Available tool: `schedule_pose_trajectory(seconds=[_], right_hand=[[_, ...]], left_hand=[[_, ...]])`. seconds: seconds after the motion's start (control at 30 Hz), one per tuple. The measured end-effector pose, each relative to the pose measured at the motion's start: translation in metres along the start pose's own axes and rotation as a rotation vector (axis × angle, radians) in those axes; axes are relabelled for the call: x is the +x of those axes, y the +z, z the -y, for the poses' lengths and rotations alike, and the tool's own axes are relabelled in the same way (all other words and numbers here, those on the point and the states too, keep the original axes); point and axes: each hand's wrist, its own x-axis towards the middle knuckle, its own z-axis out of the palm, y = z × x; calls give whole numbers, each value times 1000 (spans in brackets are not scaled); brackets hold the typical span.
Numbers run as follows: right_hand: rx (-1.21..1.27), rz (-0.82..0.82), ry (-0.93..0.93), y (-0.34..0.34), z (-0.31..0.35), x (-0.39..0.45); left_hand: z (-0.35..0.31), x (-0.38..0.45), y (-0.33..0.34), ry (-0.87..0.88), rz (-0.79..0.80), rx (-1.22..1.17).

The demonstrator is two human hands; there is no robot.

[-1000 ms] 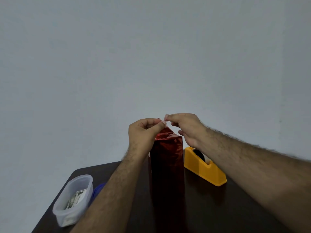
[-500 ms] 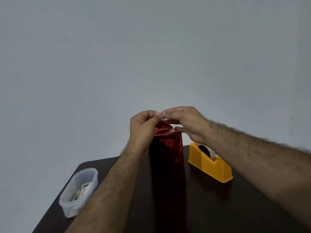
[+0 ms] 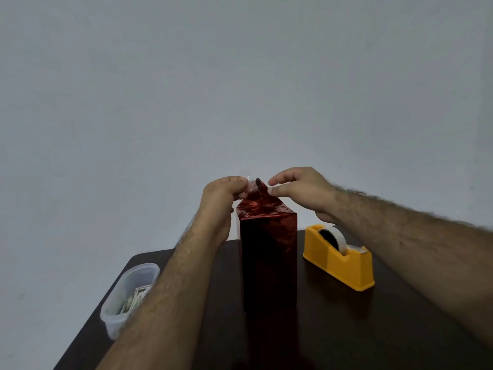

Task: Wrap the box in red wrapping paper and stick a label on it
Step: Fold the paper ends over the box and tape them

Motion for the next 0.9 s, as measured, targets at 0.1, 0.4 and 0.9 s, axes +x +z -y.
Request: schedule_pose_trajectory(seconds=[0.1, 0.4, 0.9], right_hand=[[-10, 161, 175, 4, 3, 4], [187, 238, 447, 33, -8, 15], [330, 235, 454, 37, -24, 17]], left_hand=[[1, 2, -4, -85, 79, -70], [-12, 4, -26, -153, 114, -55], [-51, 2, -35, -283, 211, 674]])
